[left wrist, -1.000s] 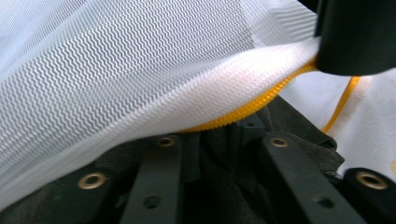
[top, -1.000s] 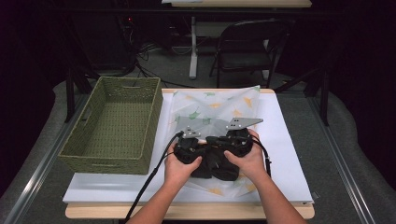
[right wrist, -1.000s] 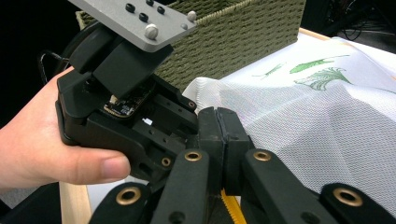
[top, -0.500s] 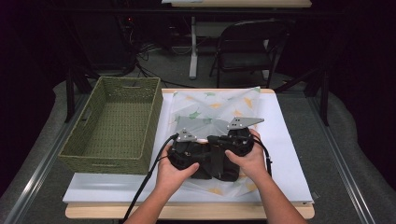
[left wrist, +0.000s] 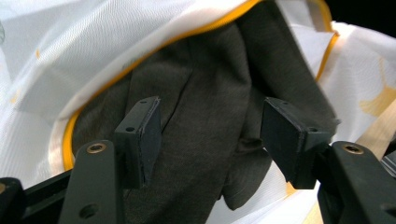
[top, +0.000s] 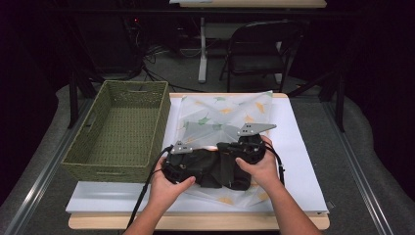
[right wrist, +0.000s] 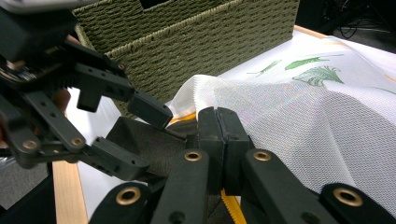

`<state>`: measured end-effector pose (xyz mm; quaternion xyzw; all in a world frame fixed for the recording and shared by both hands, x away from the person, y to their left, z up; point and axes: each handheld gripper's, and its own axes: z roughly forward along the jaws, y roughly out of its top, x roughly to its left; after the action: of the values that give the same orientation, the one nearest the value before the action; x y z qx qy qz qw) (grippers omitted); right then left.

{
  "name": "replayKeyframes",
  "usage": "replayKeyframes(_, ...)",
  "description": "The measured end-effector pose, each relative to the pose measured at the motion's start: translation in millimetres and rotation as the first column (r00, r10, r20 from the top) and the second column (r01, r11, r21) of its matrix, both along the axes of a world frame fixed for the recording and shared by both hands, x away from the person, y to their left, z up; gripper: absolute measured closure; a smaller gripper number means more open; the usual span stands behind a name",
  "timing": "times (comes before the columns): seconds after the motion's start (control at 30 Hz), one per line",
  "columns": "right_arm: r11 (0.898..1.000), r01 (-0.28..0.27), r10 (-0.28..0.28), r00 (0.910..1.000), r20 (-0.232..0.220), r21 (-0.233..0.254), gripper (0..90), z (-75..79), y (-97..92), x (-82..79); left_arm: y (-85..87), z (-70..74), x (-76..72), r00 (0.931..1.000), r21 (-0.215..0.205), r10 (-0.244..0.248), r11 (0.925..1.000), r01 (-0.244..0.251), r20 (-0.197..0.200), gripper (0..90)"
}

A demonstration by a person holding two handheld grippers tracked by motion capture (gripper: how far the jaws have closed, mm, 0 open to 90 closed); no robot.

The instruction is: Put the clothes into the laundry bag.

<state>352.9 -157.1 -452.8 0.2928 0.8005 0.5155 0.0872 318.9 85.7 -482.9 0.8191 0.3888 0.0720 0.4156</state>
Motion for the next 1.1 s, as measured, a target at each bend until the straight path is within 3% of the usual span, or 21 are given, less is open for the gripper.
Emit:
replayKeyframes(0.3,1.000,-0.003,0.003,1.0000,0.000,-0.003,89.7,-0.1,0.0,-0.3,-7.9,-21.3,1.2,0.9998,0.038,-0.005,0.9992,0.006,-0.021,35.5)
replayKeyframes(0.5,1.000,-0.005,0.005,1.0000,0.002,-0.003,89.7,-0.5,0.6,-0.4,-12.8,-30.4,1.6,0.9999,0.054,-0.001,0.9985,0.001,-0.014,35.5)
replayKeyframes(0.7,1.000,-0.005,0.005,1.0000,0.001,-0.002,89.7,-0.6,0.8,-0.4,-13.4,-36.7,2.8,0.9996,0.032,-0.021,0.9993,0.022,-0.021,43.6)
replayKeyframes(0.83,1.000,-0.004,0.004,1.0000,0.000,-0.003,89.7,-0.5,1.0,-0.7,-15.7,-35.9,0.2,0.9996,0.018,-0.020,0.9996,0.021,-0.020,43.0)
replayKeyframes(0.93,1.000,-0.005,0.005,1.0000,0.002,-0.004,89.6,-0.6,0.9,-0.5,-16.8,-35.5,-1.1,0.9982,0.006,-0.048,0.9988,0.049,-0.034,40.7)
replayKeyframes(1.1,1.000,-0.005,0.005,1.0000,0.000,-0.003,89.7,-0.6,1.2,-0.6,-20.7,-37.7,-0.3,0.9977,0.019,-0.051,0.9985,0.052,-0.044,37.9)
